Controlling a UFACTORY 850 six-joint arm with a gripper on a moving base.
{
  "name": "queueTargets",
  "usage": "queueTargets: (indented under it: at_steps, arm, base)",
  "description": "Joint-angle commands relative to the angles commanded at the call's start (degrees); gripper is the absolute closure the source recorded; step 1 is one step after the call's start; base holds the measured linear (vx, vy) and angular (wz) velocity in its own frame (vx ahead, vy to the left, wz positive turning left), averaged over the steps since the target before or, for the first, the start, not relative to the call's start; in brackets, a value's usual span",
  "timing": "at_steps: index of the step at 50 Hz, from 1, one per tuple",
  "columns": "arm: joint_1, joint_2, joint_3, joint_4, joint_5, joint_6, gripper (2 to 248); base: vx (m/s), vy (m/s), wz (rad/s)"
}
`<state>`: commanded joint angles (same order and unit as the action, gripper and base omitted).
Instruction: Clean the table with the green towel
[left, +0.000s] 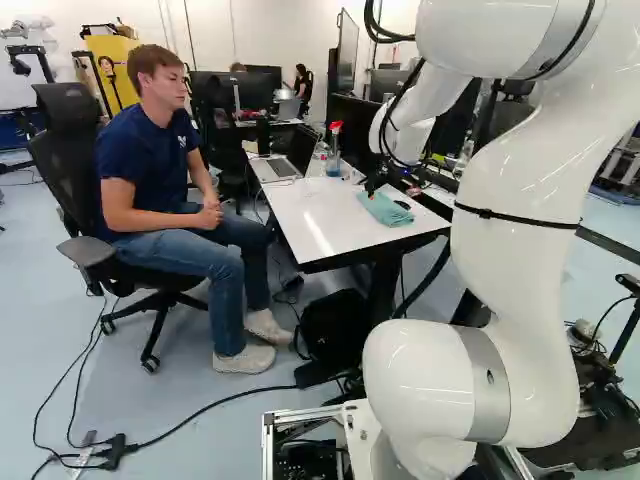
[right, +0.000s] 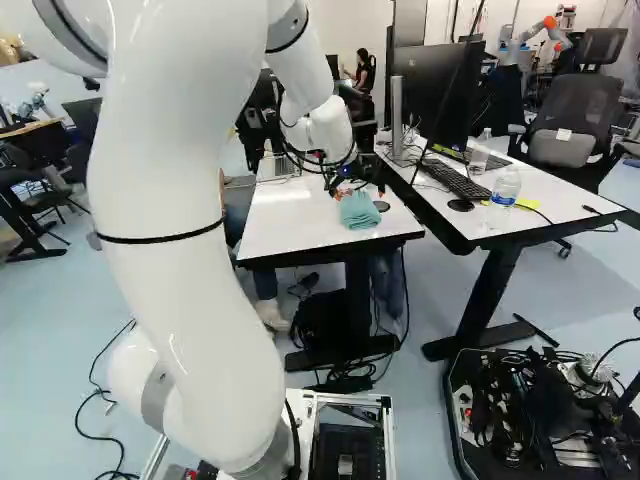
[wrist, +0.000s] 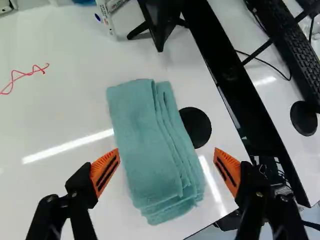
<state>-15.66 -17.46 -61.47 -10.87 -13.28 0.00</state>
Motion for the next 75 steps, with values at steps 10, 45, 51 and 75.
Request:
queueTargets:
  at_steps: [10,45,51,75]
  arm:
    - [0.0,-1.6,-0.4,0.0,0.0,0.0,3]
    - [0.0,-2.2,-0.5,0.0,0.0,0.0,178]
    - [0.0,-2.2,-0.5,0.0,0.0,0.0,210]
    - [0.0,-0.3,-0.1,0.0,0.0,0.0,229]
  base:
    - [0.0,0.0,0.0]
    - [0.0,0.0,0.0]
    - [0.0,0.0,0.0]
    - [0.0,0.0,0.0]
